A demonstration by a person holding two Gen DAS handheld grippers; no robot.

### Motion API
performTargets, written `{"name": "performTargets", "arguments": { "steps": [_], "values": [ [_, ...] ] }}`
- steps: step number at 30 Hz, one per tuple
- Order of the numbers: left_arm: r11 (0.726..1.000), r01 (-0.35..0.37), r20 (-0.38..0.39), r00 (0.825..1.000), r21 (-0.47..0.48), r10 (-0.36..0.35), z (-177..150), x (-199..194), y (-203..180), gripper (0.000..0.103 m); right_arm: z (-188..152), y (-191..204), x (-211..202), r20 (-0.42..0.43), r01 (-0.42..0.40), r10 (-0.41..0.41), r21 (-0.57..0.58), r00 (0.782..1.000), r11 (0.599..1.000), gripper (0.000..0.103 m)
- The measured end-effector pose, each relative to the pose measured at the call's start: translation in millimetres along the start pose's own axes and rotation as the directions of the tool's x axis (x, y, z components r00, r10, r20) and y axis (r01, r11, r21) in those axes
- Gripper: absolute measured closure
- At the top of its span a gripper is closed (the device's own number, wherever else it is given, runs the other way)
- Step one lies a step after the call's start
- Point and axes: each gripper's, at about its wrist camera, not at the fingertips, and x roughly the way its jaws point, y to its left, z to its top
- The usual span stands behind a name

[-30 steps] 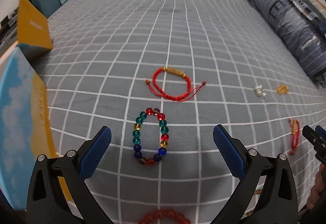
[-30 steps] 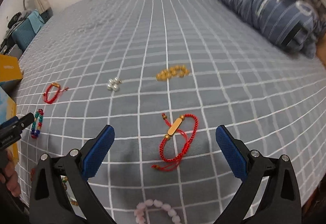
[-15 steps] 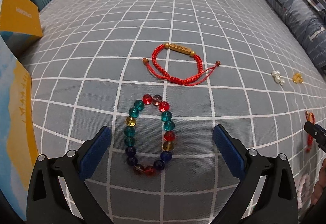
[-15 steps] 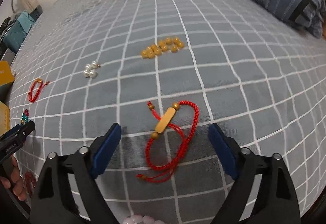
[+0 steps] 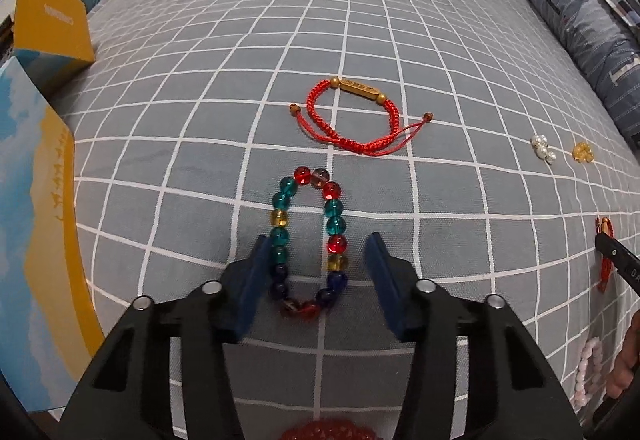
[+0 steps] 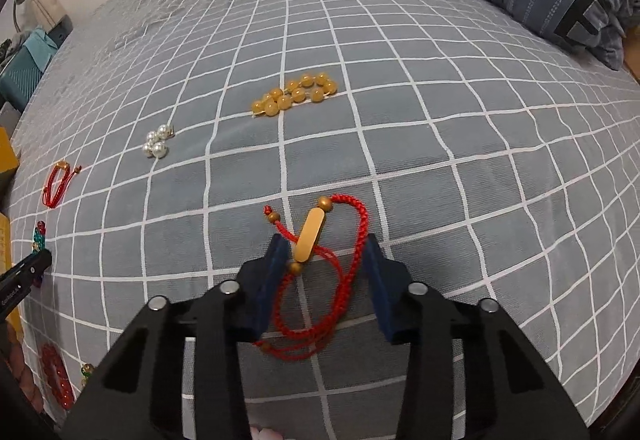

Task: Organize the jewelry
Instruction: 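Grasp the multicolour bead bracelet with the left tool while the right tool grasps the red cord bracelet, then lift both bracelets and carry them toward the white cardboard box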

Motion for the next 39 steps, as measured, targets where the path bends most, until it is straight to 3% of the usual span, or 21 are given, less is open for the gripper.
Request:
{"name": "performTargets", "arguments": {
  "steps": [2,5,9,23,30,33,35,39],
  "values": [
    [1.000,-0.001,0.007,1.000,-0.010,0.001,-1.0,-1.5,2.0,0.071,-1.3,-1.8,-1.0,0.003,0.005,-0.005,0.004,1.000,1.000,0.073],
    [1.000,0.018,0.012,1.000,-0.010,-0.018,-2.2,-3.8,4.5,0.083,-1.7,-1.5,-2.0,0.004,0.005,-0.005,0.005,1.000,1.000,0.085],
    [0.999,0.032,0.027,0.999,-0.010,-0.032,-2.1,-7.1,5.2,0.084,0.1,1.2,-0.9,0.011,0.008,-0.008,0.012,1.000,1.000,0.090],
    [1.000,0.030,0.060,0.998,0.003,-0.030,-3.1,-14.6,6.2,0.090,-1.8,6.2,-14.9,0.057,0.013,-0.014,0.021,0.998,1.000,0.091],
    [1.000,-0.018,0.056,0.998,0.000,0.018,-2.3,-4.9,7.4,0.086,-2.9,9.5,-14.3,0.054,0.008,-0.008,0.005,0.998,1.000,0.091],
    [1.000,-0.015,0.079,0.997,-0.009,0.015,-2.6,-13.2,8.8,0.072,-1.4,9.7,-13.8,0.051,0.006,-0.006,0.000,0.999,1.000,0.091],
    [0.999,-0.026,0.094,0.995,-0.018,0.027,-2.3,-17.0,10.5,0.056,-1.2,9.9,-13.7,0.050,0.004,-0.004,-0.004,0.999,1.000,0.091],
    [0.998,-0.039,0.079,0.996,-0.041,0.043,-2.5,-11.7,17.2,0.054,-1.1,11.1,-13.3,0.050,0.002,-0.001,-0.013,0.999,1.000,0.091]
  ]
}}
